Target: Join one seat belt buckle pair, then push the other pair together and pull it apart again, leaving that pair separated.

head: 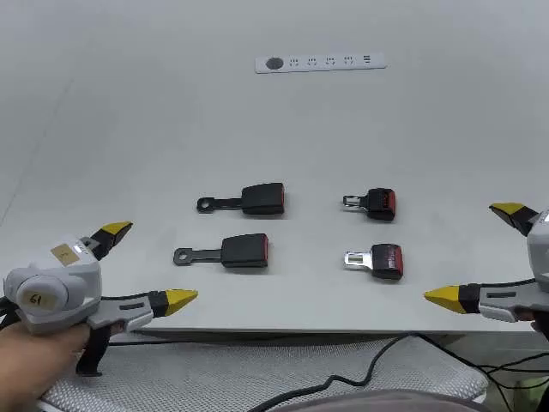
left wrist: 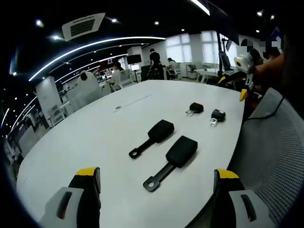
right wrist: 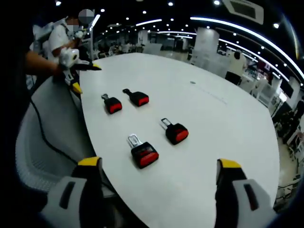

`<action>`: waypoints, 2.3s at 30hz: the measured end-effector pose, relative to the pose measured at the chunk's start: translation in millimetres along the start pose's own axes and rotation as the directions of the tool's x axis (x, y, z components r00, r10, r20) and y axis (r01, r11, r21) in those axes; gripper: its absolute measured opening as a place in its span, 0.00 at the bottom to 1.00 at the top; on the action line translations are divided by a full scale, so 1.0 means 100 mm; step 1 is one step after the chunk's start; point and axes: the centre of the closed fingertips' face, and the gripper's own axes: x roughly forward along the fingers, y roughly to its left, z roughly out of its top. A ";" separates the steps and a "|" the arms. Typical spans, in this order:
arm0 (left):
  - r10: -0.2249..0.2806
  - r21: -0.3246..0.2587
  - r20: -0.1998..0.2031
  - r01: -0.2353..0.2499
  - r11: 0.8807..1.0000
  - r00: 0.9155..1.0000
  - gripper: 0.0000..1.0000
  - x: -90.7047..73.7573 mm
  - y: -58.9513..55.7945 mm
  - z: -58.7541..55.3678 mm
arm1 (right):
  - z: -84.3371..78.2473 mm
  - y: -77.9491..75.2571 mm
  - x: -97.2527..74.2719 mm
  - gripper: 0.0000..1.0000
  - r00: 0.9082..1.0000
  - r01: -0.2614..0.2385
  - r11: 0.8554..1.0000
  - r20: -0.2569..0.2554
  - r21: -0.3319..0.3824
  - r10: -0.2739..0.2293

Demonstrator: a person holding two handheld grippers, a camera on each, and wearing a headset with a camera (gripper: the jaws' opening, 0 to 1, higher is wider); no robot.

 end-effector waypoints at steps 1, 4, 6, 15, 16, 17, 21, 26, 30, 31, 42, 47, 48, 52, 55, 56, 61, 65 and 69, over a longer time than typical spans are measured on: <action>-0.001 -0.001 0.000 0.001 1.000 1.000 1.00 0.00 0.00 0.00 | 0.00 -0.01 0.00 1.00 1.000 0.003 1.000 0.002 0.002 -0.003; -0.002 -0.002 -0.005 0.002 1.000 1.000 1.00 0.00 0.00 -0.01 | 0.07 -0.08 -0.02 1.00 0.999 0.036 0.999 0.037 0.018 -0.037; -0.001 -0.002 -0.005 0.001 1.000 1.000 1.00 0.00 0.01 -0.01 | 0.10 -0.08 -0.03 1.00 0.999 0.029 0.999 0.045 0.042 -0.031; -0.006 -0.004 -0.004 0.006 1.000 1.000 1.00 0.01 0.00 0.00 | 0.13 -0.06 -0.01 1.00 0.999 0.020 0.999 0.040 0.044 -0.022; -0.009 -0.005 -0.006 0.009 1.000 1.000 1.00 0.01 0.00 0.00 | 0.12 -0.05 -0.01 1.00 0.999 0.018 0.999 0.036 0.042 -0.020; -0.011 -0.006 -0.006 0.011 1.000 1.000 1.00 0.01 0.00 0.00 | 0.12 -0.04 -0.01 1.00 0.999 0.016 0.999 0.034 0.040 -0.018; -0.008 -0.009 -0.002 0.008 1.000 1.000 1.00 0.01 0.00 0.01 | 0.21 -0.05 -0.05 0.99 0.997 0.032 0.999 0.064 0.036 -0.034; -0.004 -0.010 -0.002 0.004 1.000 1.000 1.00 0.01 0.01 0.01 | 0.23 -0.07 -0.06 1.00 0.997 0.033 0.999 0.061 0.038 -0.036; 0.003 -0.010 0.006 -0.003 1.000 1.000 1.00 0.00 0.02 0.02 | 0.22 -0.05 -0.07 1.00 0.998 0.027 0.999 0.051 0.029 -0.028; 0.005 -0.011 0.008 -0.005 1.000 1.000 1.00 0.00 0.03 0.02 | 0.22 -0.03 -0.07 1.00 0.998 0.025 0.999 0.049 0.028 -0.026; 0.022 -0.022 0.033 -0.022 1.000 0.999 1.00 -0.01 0.05 0.06 | 0.23 -0.03 -0.05 0.99 0.998 0.051 0.998 0.031 0.021 -0.051; 0.040 -0.019 0.031 -0.040 0.999 0.999 1.00 -0.03 0.08 0.06 | 0.24 0.00 -0.04 1.00 0.998 0.042 0.999 0.037 0.026 -0.043; 0.044 -0.017 0.030 -0.044 0.999 0.999 1.00 -0.03 0.09 0.06 | 0.24 0.00 -0.04 1.00 0.999 0.038 0.999 0.036 0.027 -0.039; 0.049 -0.015 0.036 -0.049 0.999 0.998 1.00 -0.05 0.09 0.08 | 0.27 0.06 -0.05 1.00 0.999 0.019 1.000 0.036 0.015 -0.020; 0.043 -0.007 0.033 -0.043 0.999 0.999 1.00 -0.05 0.08 0.08 | 0.28 0.05 -0.08 1.00 0.999 0.023 1.000 0.040 0.000 -0.023; 0.041 -0.001 0.033 -0.041 0.999 0.999 1.00 -0.05 0.07 0.09 | 0.29 0.05 -0.09 1.00 0.999 0.023 1.000 0.041 -0.005 -0.023; 0.006 0.008 0.019 -0.006 1.000 1.000 1.00 -0.04 0.00 0.07 | 0.27 0.07 -0.12 0.85 0.999 -0.004 1.000 0.041 -0.027 0.005; -0.035 0.044 -0.018 0.036 0.998 0.999 1.00 -0.02 -0.08 0.05 | 0.22 0.09 -0.10 0.82 1.000 -0.008 0.997 0.003 -0.071 0.008; -0.072 0.103 -0.051 0.077 0.992 0.996 0.98 -0.01 -0.13 0.10 | 0.27 0.15 -0.08 0.81 0.999 -0.042 0.994 0.018 -0.098 0.044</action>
